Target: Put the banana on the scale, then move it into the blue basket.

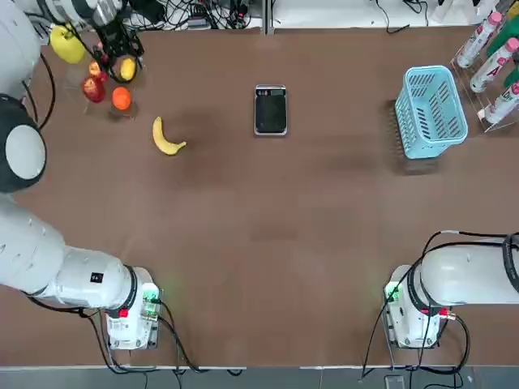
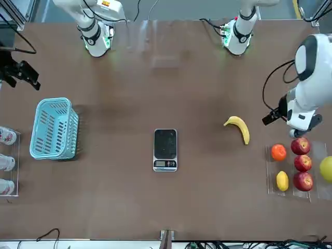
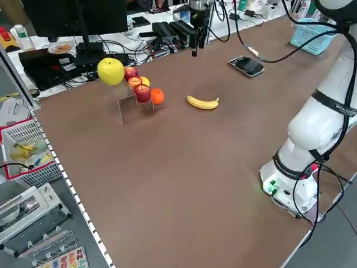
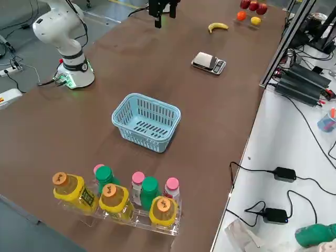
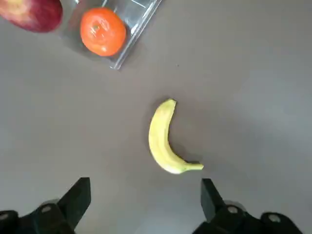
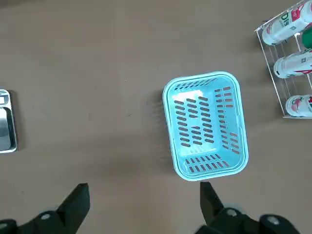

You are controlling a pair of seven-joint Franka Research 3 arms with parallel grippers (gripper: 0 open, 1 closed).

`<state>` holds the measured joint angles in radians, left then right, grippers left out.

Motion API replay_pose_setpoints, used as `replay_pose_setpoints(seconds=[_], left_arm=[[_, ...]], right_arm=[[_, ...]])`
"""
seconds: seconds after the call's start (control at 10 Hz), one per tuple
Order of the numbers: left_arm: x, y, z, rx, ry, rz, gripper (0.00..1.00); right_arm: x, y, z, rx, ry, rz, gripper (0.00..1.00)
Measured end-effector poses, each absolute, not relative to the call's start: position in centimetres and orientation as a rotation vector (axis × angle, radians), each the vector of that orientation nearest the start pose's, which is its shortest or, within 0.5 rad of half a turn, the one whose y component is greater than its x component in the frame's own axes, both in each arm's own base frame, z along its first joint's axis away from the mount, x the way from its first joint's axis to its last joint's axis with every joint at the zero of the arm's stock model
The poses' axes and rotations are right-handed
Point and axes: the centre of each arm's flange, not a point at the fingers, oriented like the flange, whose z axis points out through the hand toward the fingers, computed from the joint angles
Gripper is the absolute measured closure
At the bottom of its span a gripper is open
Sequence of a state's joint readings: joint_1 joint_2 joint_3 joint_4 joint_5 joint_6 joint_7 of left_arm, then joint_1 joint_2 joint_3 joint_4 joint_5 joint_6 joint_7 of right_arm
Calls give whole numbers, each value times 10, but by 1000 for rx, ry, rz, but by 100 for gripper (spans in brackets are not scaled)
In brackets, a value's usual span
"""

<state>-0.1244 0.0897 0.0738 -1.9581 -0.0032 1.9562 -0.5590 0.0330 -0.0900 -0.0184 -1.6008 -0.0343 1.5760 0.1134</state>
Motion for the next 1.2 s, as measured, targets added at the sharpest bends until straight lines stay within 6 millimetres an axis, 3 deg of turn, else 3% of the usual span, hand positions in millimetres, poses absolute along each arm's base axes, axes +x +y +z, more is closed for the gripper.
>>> replay_pose_setpoints(seconds=[0.4,0.8,1.0,1.2], left_arm=[[533,-46,328,-2953,-996,77,0],[521,-55,251,-2911,-1111,66,0],[509,-53,219,-2906,-1133,50,0],[505,-57,207,-2909,-1137,39,1]], right_arm=[[527,4,660,-3164,158,-106,0],[527,3,660,-3164,158,-105,0],[527,3,660,-3164,159,-105,0],[527,3,660,-3164,160,-105,0]])
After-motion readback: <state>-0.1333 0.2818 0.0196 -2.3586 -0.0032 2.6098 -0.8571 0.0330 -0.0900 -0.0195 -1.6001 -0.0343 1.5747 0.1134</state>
